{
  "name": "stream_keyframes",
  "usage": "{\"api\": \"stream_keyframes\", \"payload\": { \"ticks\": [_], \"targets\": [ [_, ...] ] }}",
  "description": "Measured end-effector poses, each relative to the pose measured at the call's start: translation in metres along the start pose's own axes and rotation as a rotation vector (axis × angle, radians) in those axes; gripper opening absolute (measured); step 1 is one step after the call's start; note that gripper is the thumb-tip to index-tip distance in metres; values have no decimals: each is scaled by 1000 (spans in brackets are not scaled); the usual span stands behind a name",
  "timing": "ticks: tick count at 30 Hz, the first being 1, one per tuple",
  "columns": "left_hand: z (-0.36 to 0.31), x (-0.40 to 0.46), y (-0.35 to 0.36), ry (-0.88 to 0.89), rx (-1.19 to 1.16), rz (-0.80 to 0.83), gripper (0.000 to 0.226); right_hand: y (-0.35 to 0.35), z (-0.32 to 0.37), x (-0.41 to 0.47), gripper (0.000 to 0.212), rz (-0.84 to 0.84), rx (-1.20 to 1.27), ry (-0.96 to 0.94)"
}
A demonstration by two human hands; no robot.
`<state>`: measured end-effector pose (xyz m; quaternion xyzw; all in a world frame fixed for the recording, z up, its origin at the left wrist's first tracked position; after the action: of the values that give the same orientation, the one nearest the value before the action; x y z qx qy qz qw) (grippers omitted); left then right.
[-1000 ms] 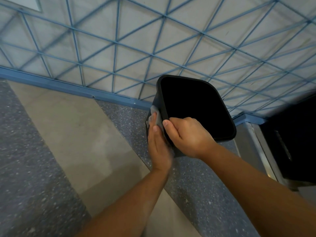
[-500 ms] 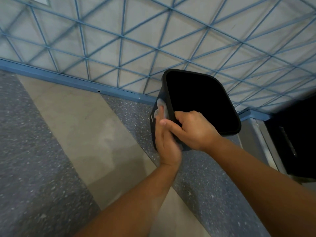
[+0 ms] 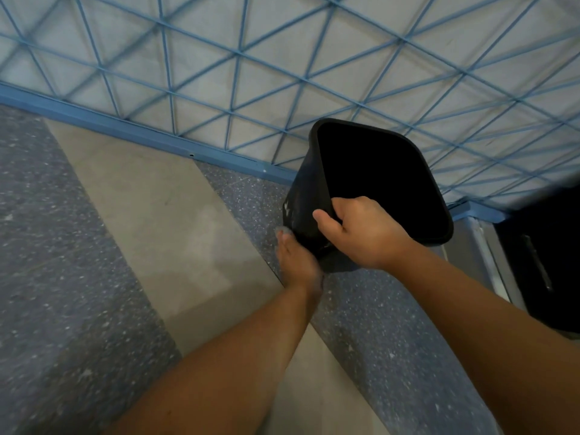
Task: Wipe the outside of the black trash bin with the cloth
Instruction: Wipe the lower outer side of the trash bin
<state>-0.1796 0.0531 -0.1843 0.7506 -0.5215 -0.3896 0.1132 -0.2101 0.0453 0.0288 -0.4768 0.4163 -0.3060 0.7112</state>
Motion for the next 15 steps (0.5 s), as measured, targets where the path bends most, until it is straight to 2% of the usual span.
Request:
{"api": "stream_keyframes", "payload": {
  "ticks": [2, 5, 6, 9, 11, 13, 15],
  "targets": [
    [10, 16, 3, -64, 4, -43, 83, 0, -1, 0, 44, -9, 15, 0],
    [-1, -21, 8, 79, 84, 62, 98, 0, -1, 1, 44, -3, 14, 9],
    [-3, -24, 5, 77, 94, 91, 100, -1, -1, 1, 44, 1, 13, 12],
    [5, 7, -2, -66, -89, 69, 82, -1, 0, 1, 44, 3, 15, 14],
    [8, 1, 2, -113, -15, 92, 87, 0, 0, 1, 44, -3, 22, 10],
    [4, -17, 3, 10, 65, 111, 88, -1, 1, 0, 44, 1, 23, 14],
    [10, -9, -3, -27, 64, 83, 100, -2, 1, 0, 45, -1, 21, 21]
  ]
}}
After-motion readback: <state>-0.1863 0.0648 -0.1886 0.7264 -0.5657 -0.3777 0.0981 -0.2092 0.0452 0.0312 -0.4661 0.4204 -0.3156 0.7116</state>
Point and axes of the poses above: each hand's wrist, its own x-axis towards the middle knuckle, its own y-axis out of the palm, z = x × y, the point moved 1 cm from there along x, towards the middle knuckle, and after that the axes turned 10 degrees about z, right-handed, at the moved point
